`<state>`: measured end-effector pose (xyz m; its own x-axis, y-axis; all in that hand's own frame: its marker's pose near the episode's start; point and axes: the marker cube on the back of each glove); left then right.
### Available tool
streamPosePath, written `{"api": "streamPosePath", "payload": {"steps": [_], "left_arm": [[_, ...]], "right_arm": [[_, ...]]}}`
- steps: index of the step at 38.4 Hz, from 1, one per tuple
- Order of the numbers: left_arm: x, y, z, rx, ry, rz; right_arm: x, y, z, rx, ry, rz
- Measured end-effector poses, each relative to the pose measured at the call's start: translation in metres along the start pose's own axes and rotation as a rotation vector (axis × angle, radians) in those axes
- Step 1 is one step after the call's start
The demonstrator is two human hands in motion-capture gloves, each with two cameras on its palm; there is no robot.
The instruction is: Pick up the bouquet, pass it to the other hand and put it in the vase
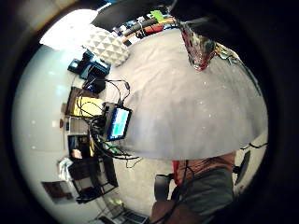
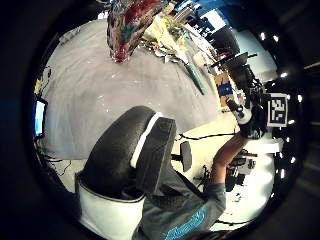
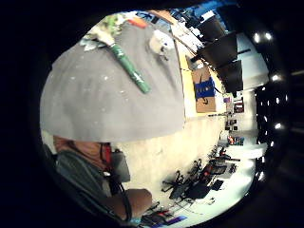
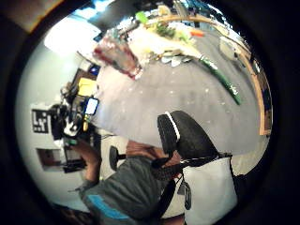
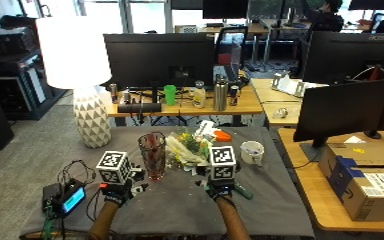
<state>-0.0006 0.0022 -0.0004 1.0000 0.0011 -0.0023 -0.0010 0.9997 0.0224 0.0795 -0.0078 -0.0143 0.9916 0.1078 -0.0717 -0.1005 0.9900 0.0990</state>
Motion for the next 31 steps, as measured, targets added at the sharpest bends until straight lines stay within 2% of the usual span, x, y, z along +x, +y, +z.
{"api": "streamPosePath", "payload": {"steps": [6,12,21,31], "left_arm": [[0.001,-0.001,0.004,0.022,0.004,0.000],[0.002,-0.005,0.010,0.060,0.009,0.007],[0.009,-0.003,0.016,0.070,0.020,0.018],[0.013,0.001,0.021,0.044,0.037,0.004]], "right_arm": [[0.046,-0.019,0.009,0.087,-0.033,0.049],[0.091,-0.036,0.037,0.093,-0.081,0.115],[0.129,-0.075,0.121,-0.021,-0.151,0.178],[0.131,-0.088,0.180,-0.191,-0.200,0.252]]}}
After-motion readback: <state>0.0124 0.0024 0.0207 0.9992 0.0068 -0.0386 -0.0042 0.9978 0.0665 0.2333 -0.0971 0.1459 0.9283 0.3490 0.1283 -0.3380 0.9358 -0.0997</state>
